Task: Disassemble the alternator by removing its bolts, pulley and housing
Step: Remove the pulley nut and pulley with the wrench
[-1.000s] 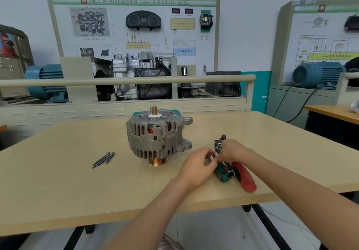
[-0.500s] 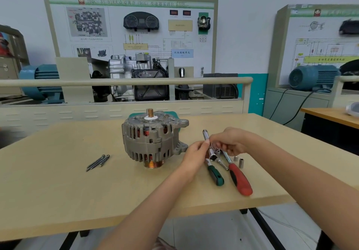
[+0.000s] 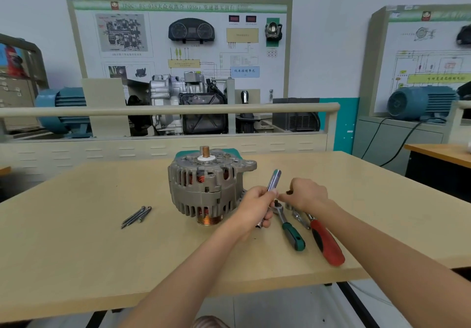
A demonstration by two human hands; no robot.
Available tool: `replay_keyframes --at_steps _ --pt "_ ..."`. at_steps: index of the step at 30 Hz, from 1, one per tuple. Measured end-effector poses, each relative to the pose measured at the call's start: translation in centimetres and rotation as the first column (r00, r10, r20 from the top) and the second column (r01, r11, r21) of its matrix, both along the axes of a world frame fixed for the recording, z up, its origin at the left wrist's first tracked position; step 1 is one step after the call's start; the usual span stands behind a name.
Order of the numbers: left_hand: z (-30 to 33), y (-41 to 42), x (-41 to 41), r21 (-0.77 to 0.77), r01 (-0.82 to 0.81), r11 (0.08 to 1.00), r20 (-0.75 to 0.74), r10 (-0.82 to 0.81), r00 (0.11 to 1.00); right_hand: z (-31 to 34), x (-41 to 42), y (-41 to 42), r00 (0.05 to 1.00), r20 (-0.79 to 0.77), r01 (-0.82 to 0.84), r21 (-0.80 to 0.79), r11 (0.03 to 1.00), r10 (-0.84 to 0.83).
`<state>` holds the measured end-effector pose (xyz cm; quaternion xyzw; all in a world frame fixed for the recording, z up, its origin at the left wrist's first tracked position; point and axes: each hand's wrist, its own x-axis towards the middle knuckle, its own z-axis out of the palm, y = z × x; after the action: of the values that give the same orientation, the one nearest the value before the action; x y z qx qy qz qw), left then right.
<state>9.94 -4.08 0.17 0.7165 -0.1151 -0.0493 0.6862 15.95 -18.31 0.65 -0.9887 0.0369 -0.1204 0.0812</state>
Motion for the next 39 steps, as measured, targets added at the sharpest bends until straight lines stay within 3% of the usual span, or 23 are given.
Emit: replay_keyframes --at_steps 7,9,13,15,17,19,20,22,27,33,35,39 --pt "0.2 1.9 -0.9 0.142 0.003 0.990 0.070 -0.013 0.997 0.3 0.0 0.9 0.998 -0.034 0.038 -0.214 0.976 -0.047" --pt "0.3 2.4 -1.3 0.150 0.001 0.989 0.090 -0.015 0.996 0.0 -0.3 0.8 0.998 -0.030 0.044 -0.111 0.993 -0.047" --pt "0.3 3.8 -1.9 0.142 -0.005 0.990 0.145 -0.016 0.989 1.2 -1.0 0.3 0.984 0.174 -0.014 0.349 0.937 -0.050" --pt "0.4 4.5 -2.2 0.134 -0.021 0.991 0.169 -0.002 0.986 2.9 -1.8 0.2 0.984 0.177 -0.139 0.652 0.745 0.028" --pt "0.4 4.9 -2.5 0.130 -0.021 0.991 0.184 -0.003 0.983 3.8 -2.9 0.6 0.978 0.081 -0.149 0.916 0.373 0.192" --pt "0.3 5.1 -3.0 0.179 -0.032 0.983 0.220 -0.008 0.976 4.2 -4.0 1.4 0.936 0.060 -0.087 0.994 0.063 0.347" --pt "0.3 5.3 -3.3 0.211 -0.054 0.976 0.239 0.002 0.971 4.3 -4.5 1.9 0.920 0.066 -0.058 0.998 -0.032 0.386" --pt "0.4 5.8 -3.9 0.263 -0.118 0.958 0.278 0.042 0.960 4.2 -5.3 2.9 0.908 0.071 -0.016 0.991 -0.134 0.412" --pt "0.8 8.3 -5.4 0.549 -0.293 0.783 0.483 -0.011 0.876 3.5 -6.6 5.2 0.899 0.027 0.016 0.995 -0.093 0.437" --pt "1.9 10.0 -6.3 0.657 -0.314 0.685 0.500 -0.085 0.862 3.3 -7.6 7.7 0.858 0.102 -0.098 0.995 -0.035 0.503" --pt "2.1 10.2 -6.7 0.675 -0.330 0.660 0.520 -0.109 0.847 3.1 -7.9 8.3 0.855 0.127 -0.161 0.987 0.025 0.502" --pt "2.7 10.7 -7.0 0.747 -0.410 0.523 0.566 -0.180 0.804 3.2 -8.3 8.3 0.860 0.125 -0.230 0.960 0.158 0.494"
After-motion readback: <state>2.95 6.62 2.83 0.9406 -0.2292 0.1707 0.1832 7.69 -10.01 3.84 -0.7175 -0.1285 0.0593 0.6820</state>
